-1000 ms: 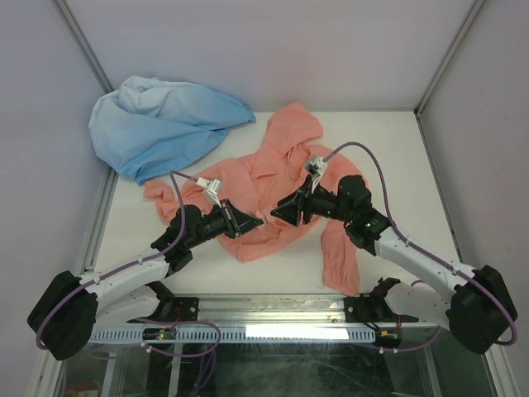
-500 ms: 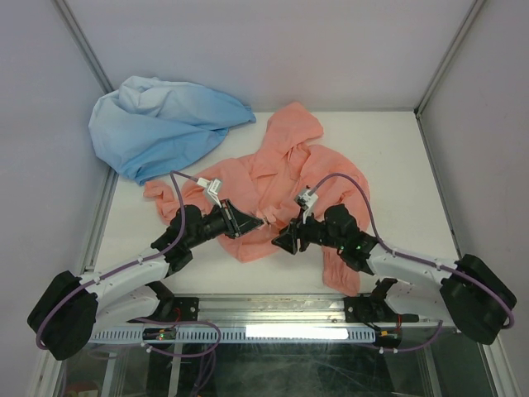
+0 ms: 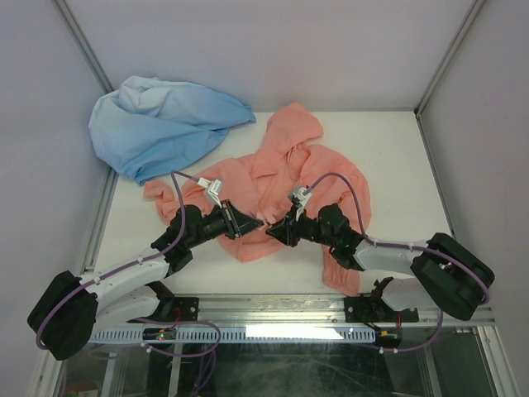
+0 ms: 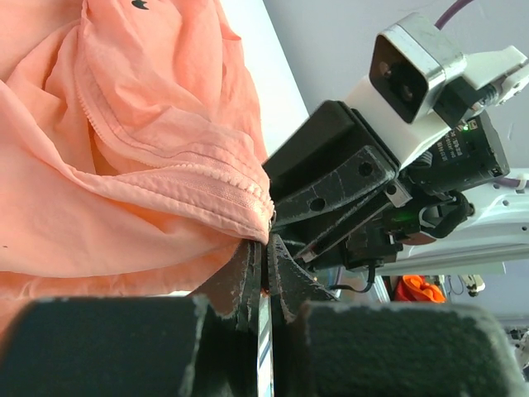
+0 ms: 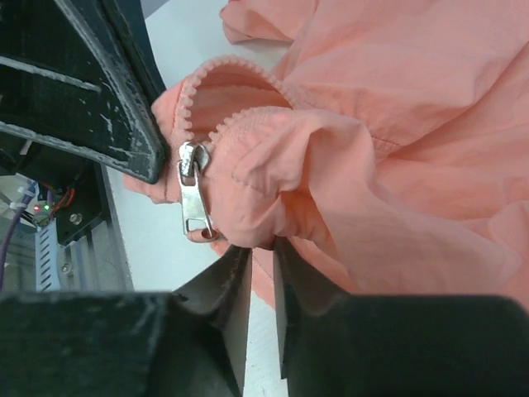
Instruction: Zip up the jacket
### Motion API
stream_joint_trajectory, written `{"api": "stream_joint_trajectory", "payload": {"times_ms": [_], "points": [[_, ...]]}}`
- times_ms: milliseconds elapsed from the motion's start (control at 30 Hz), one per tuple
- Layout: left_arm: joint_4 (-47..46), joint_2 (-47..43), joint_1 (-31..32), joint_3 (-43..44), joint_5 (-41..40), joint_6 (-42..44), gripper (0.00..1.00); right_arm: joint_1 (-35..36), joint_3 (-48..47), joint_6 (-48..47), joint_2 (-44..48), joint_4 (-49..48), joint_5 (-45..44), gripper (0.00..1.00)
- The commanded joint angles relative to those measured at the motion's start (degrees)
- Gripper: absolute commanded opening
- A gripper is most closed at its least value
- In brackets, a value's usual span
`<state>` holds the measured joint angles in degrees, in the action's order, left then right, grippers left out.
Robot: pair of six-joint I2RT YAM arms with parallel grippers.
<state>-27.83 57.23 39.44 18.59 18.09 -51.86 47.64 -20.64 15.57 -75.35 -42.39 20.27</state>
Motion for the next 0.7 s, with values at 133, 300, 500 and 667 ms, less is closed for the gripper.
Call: {"api": "stream_joint_trajectory", "payload": {"times_ms": [133, 300, 500, 667], "points": [[4.5, -1.0, 0.6, 2.0, -3.1, 5.6, 0.00, 0.4, -4.7, -0.1, 9.3, 12.5, 2.7, 0.00], [8.6, -1.3, 0.6, 2.5, -4.8, 9.9, 0.00, 0.4, -12.1, -2.9, 12.7, 28.6, 5.3, 0.00], [11.2, -1.9, 1.7, 3.0, -3.3, 14.6, 0.00, -0.1, -24.7, -6.3, 8.5, 43.7, 5.6, 0.00], [13.7, -1.2, 4.6, 3.8, -2.4, 17.6, 0.00, -2.6, -32.5, -7.6, 2.4, 46.8, 4.2, 0.00]]}}
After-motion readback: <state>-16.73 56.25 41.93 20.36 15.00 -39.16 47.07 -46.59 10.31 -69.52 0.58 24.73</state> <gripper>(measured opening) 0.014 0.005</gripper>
